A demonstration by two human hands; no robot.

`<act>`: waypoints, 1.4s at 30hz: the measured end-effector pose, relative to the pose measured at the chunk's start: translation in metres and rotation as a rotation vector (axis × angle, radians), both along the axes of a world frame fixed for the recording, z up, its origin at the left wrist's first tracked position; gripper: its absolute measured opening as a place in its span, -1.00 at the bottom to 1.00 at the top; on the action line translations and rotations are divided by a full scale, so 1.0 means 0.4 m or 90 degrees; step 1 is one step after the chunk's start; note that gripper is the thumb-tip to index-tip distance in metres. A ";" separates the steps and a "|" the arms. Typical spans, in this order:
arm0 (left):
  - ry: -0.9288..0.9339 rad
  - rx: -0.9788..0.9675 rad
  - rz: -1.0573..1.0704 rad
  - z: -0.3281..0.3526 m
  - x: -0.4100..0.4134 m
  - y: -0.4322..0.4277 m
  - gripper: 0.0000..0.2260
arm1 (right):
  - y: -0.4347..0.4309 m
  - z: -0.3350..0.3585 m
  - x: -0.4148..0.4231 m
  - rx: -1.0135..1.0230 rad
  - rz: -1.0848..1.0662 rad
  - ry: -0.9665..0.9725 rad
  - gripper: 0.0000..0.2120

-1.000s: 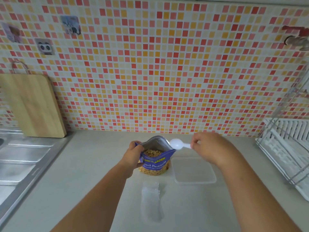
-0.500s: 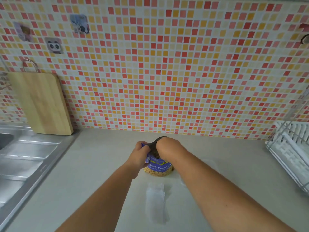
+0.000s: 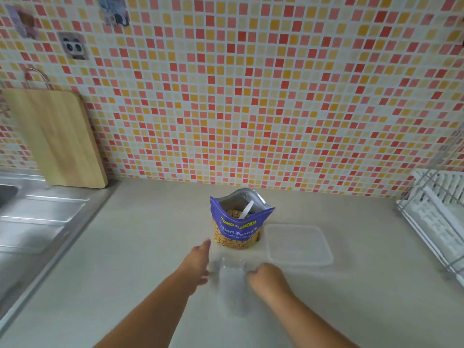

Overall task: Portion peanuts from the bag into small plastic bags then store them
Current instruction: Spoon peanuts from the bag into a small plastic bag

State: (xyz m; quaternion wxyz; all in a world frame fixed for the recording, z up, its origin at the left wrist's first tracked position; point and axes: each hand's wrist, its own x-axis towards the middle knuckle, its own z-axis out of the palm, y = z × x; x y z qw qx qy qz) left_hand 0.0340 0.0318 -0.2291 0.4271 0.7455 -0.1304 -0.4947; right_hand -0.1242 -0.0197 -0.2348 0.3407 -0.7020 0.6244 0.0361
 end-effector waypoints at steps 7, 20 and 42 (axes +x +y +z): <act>-0.022 0.004 -0.025 -0.048 -0.063 0.010 -0.53 | 0.016 -0.051 0.039 0.054 -0.064 -0.082 -0.63; 0.014 -0.005 -0.035 -0.050 -0.058 0.042 -0.58 | 0.021 -0.073 0.002 -0.110 -0.068 -0.171 -0.82; -0.428 -0.260 -0.087 0.084 -0.085 0.052 -0.65 | 0.005 0.112 -0.012 -0.091 0.007 -0.533 -0.91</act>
